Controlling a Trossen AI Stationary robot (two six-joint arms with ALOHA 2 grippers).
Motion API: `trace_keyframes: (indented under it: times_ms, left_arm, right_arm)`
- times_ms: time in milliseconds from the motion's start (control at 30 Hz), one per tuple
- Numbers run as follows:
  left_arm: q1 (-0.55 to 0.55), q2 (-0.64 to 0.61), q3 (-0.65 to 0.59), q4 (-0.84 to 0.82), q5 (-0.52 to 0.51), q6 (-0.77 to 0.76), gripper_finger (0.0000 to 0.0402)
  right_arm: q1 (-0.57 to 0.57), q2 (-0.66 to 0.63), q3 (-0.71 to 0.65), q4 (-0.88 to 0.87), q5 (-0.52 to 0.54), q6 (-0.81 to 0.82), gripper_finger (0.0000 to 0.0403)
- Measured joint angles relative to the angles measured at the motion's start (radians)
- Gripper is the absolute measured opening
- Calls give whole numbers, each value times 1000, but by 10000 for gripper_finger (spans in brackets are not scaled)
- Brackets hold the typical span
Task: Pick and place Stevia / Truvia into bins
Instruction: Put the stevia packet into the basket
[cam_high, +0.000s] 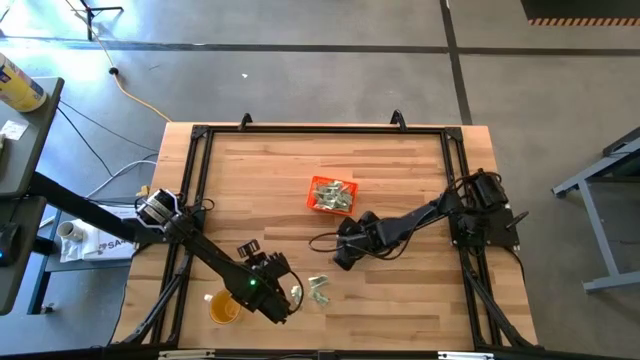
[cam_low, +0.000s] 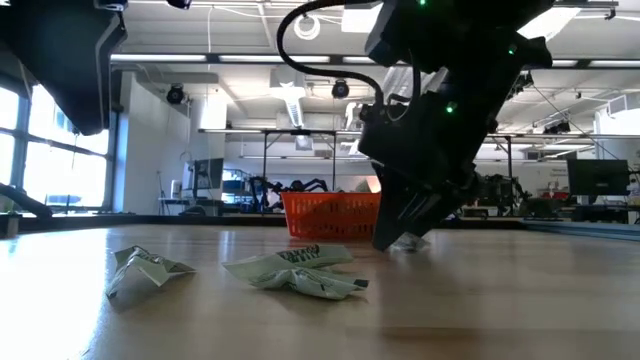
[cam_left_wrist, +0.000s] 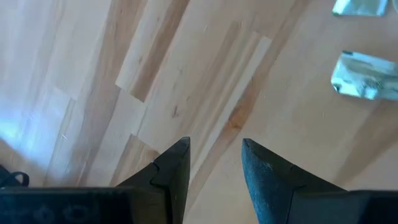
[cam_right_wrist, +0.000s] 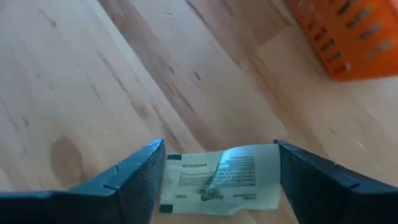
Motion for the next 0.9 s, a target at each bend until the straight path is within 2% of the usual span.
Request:
trace_keyframes:
  times_ms: [133,233,333,500,533,600,767,900]
  left_arm:
    - [2,0,0,0,-6,-1,177]
    - [0,0,0,2,0,-8,177]
    - [0,0,0,1,2,-20,177]
    - [1,0,0,14,3,-33,177]
    - [6,0,0,18,5,-35,177]
    - [9,0,0,24,5,-42,177]
    - [22,-24,0,64,-24,-22,177]
    - [35,-88,-25,145,-59,46,177]
  right_arm:
    - [-19,29,4,4,-20,-22,261]
    - [-21,28,4,-1,-15,-20,221]
    - [-21,18,4,-11,-19,-19,156]
    - [-23,-19,-1,-25,-82,15,21]
    - [-22,-32,-2,-24,-88,17,11]
    - [-18,-71,-5,-29,-85,41,18]
    - [-24,-202,-3,-3,13,52,4]
    - [-88,-283,-2,29,34,33,7]
